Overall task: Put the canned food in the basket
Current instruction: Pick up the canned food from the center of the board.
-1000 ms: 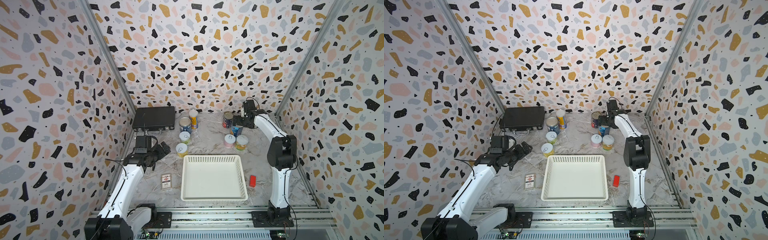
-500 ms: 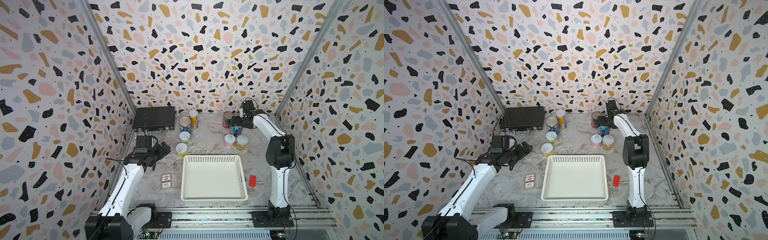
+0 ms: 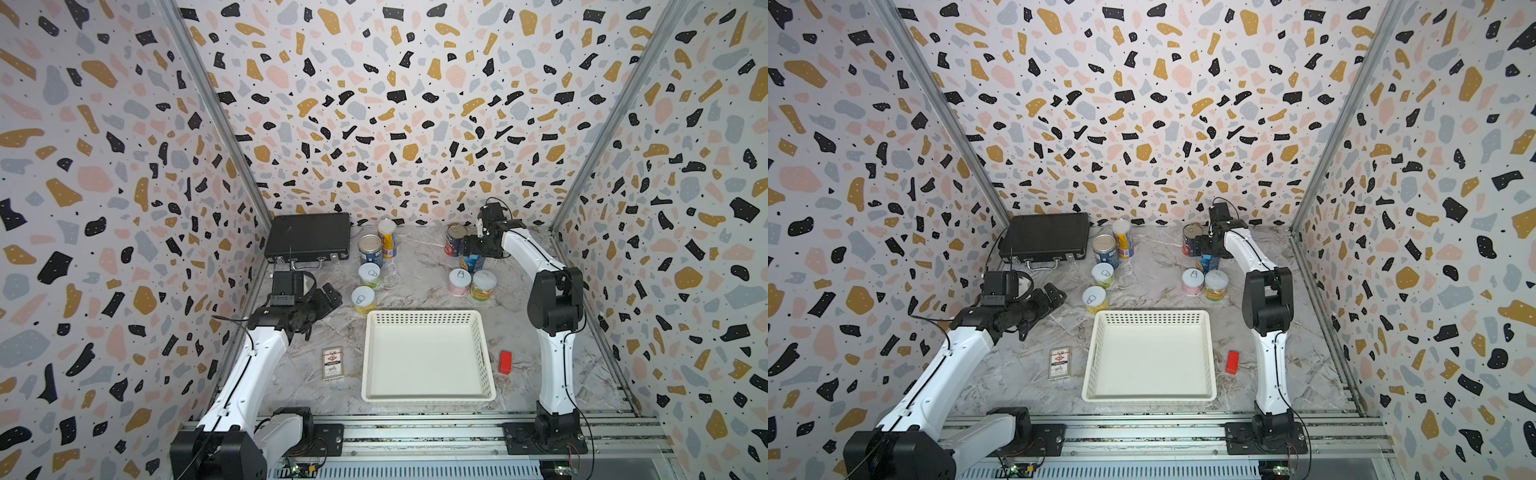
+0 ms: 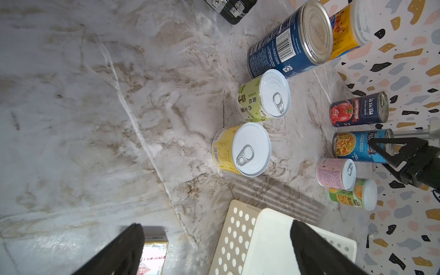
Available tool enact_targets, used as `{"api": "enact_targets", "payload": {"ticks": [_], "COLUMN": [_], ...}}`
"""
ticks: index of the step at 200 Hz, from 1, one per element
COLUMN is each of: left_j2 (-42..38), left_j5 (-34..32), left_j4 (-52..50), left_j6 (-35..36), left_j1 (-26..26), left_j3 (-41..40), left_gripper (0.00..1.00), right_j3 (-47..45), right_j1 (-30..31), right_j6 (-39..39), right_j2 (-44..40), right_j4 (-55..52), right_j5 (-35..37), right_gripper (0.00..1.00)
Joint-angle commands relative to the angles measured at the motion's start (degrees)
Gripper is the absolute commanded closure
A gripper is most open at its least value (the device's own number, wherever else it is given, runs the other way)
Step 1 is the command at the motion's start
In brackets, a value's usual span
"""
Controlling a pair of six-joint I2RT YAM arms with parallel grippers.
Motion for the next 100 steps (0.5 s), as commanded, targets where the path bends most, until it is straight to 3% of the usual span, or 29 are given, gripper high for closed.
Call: {"api": "enact_targets", "payload": {"ticks": [1, 36, 100], "left_j2": [0.4, 0.5, 0.7], "left_j5": [0.4, 0.5, 0.6], "left_j4": [1.3, 1.3, 1.5], "left_j6": [-0.5, -0.5, -0.6], "left_j1": [0.2, 0.2, 0.3], "left_j3": [1.5, 1.5, 1.5], "left_gripper": [0.0, 0.0, 0.0], "right_j3": [-0.7, -4.5, -7.3], "right_j1": [0.0, 0.1, 1.0], "right_j6": [0.8, 1.8, 2.7], "right_j2": [-4.5, -9.5, -14.9], "right_j4": [-0.2, 2.0, 3.0], "right_j5": [0.4, 1.9, 3.6], "right_gripper": [0.61, 0.7, 0.77]}}
